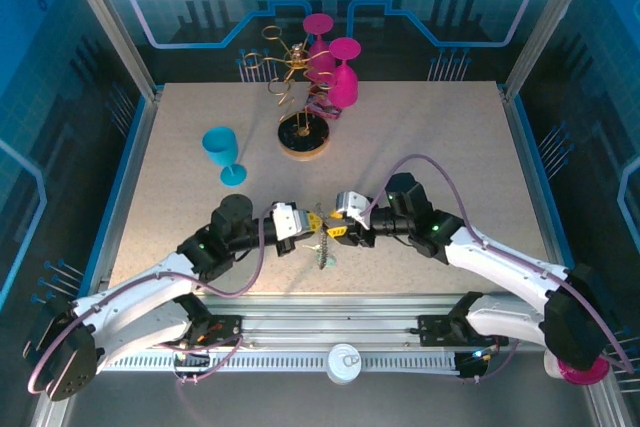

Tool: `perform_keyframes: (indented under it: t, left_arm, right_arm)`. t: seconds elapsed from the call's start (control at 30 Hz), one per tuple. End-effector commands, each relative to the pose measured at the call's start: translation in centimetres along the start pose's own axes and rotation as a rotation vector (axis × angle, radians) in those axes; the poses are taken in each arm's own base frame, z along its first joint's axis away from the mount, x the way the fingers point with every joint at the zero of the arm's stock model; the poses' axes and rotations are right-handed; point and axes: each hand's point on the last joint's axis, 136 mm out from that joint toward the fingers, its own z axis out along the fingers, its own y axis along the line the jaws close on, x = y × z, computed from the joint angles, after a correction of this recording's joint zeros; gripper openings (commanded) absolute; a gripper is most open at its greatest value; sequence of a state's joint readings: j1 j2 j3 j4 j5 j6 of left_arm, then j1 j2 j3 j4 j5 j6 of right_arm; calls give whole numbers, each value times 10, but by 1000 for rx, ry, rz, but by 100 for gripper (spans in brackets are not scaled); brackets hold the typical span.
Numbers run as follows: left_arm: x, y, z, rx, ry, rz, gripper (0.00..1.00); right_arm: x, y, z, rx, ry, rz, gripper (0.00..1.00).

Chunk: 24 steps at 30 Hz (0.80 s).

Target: Put the keys on the keyring

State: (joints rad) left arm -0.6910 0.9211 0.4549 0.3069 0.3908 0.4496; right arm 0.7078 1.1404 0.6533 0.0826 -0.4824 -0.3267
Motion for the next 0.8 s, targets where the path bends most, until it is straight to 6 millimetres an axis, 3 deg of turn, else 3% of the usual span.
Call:
perform_keyframes:
  t: [0.0,0.27,0.53,0.77]
  left_arm:
    - [-22,-2,-6,4,-101,12,0]
    - [-20,-1,-5,-10,-126,0,0]
    - [-26,-3,-7,-11,-197,-1,0]
    - [-42,-4,-9,9,-275,-2,0]
  right_arm:
    - [-22,0,3,-12,-81,-29,33]
    - [-19,1,-2,-15,-31,-63,21]
    - [-11,6,-3,-50,67,-103,0]
    - [-12,28,19,-178,106,-106,0]
